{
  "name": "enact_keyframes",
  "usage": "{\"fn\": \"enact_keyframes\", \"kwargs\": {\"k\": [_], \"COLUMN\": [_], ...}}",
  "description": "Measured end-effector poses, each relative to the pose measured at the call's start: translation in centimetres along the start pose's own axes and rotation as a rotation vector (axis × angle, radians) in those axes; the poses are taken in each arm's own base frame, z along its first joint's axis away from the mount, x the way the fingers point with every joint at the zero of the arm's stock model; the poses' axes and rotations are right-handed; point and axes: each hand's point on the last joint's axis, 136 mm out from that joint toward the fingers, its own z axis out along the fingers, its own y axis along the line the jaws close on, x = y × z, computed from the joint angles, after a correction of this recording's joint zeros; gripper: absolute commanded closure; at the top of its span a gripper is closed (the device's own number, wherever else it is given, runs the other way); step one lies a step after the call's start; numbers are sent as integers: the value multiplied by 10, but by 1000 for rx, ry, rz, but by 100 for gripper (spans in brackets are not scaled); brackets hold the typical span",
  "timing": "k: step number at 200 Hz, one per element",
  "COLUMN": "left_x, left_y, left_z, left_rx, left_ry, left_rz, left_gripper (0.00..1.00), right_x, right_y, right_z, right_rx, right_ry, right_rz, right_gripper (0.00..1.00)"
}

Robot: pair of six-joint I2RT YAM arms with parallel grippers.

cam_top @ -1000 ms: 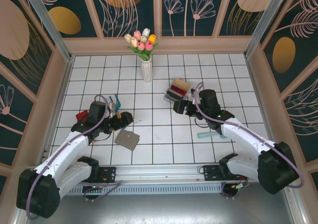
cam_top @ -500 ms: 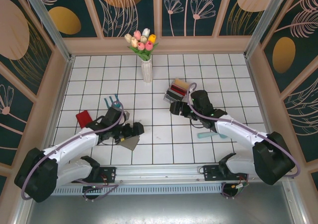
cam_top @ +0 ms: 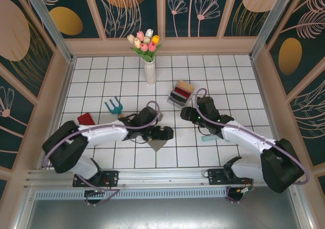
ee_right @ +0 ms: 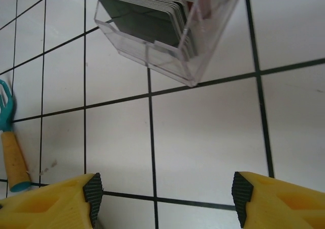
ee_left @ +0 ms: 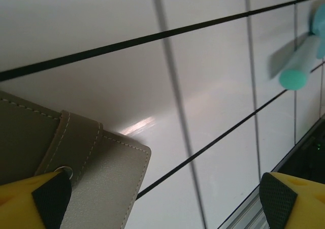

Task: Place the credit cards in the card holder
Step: Move the card holder to the bottom-center of the table, then pick up the card holder at the bottom-center of the table.

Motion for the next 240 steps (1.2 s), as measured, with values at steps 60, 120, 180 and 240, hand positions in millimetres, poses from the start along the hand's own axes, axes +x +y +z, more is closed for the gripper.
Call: {"fn": "enact_keyframes", "kwargs": {"k": [60,120,180,240], "left_x": [-43,-2,10,2], "left_y": [-28,27,46,38], "left_z": [-23,-60,-39,-13], "left_rx": [14,6,3,13], "left_ry": [-213,-309,-273,-223], "left_rz": [25,-203,-320,-321], "left_gripper": [3,6,16,21], "right_x": [16,52,91,115], "right_y": [-17,19,44,32], "right_z": [-11,13,49,44], "right_rx": [18,-138,-173,-163], "right_ry": [28,229,410,457], "right_rz": [59,-12,-83,-73], "right_gripper": [44,69,83,83]}}
